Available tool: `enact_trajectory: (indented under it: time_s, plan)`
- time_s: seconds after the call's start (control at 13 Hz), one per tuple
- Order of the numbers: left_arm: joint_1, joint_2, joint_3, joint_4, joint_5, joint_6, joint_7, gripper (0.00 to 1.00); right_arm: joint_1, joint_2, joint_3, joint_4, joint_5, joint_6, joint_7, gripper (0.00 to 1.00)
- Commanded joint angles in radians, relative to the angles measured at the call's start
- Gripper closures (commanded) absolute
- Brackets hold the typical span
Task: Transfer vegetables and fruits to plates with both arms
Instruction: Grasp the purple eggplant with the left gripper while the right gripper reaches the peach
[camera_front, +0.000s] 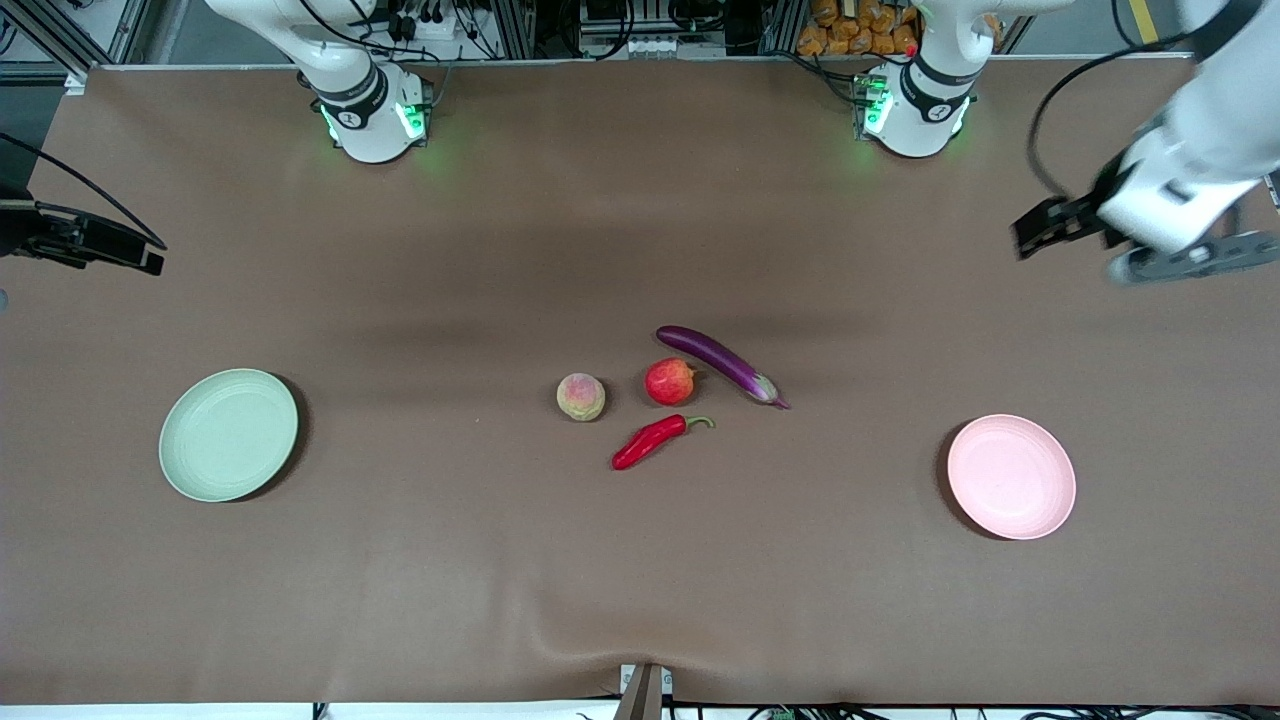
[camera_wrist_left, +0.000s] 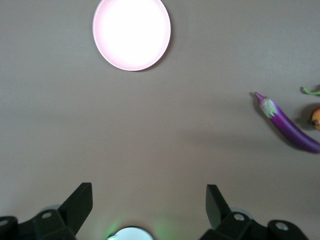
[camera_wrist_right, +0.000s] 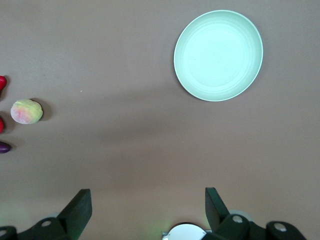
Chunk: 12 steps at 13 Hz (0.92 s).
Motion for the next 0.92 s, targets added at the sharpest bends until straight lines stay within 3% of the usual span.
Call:
enact_trajectory:
  time_s: [0.0, 0.15, 0.38, 0.54, 0.69, 0.85]
  plan:
    - [-0.003, -0.010, -0.092, -0.193, -0.003, 0.200, -0.181, 0.00, -0.003, 0.013, 0.006, -0.011, 0.061, -0.001, 0.112, 0.00]
    - [-0.009, 0.058, -0.170, -0.272, -0.001, 0.364, -0.423, 0.00, -0.006, 0.038, 0.006, -0.011, 0.129, 0.005, 0.172, 0.00]
    - [-0.038, 0.247, -0.272, -0.278, 0.013, 0.553, -0.724, 0.00, 0.003, 0.113, 0.006, -0.011, 0.230, 0.017, 0.339, 0.00]
    - [-0.112, 0.354, -0.269, -0.278, 0.017, 0.685, -0.894, 0.00, 0.031, 0.161, 0.007, -0.011, 0.272, 0.040, 0.393, 0.00]
    - [-0.144, 0.446, -0.271, -0.266, 0.116, 0.794, -1.102, 0.02, 0.078, 0.213, 0.007, -0.009, 0.275, 0.072, 0.394, 0.00]
    - [-0.167, 0.538, -0.272, -0.232, 0.239, 0.845, -1.271, 0.13, 0.141, 0.251, 0.007, -0.011, 0.275, 0.111, 0.425, 0.00]
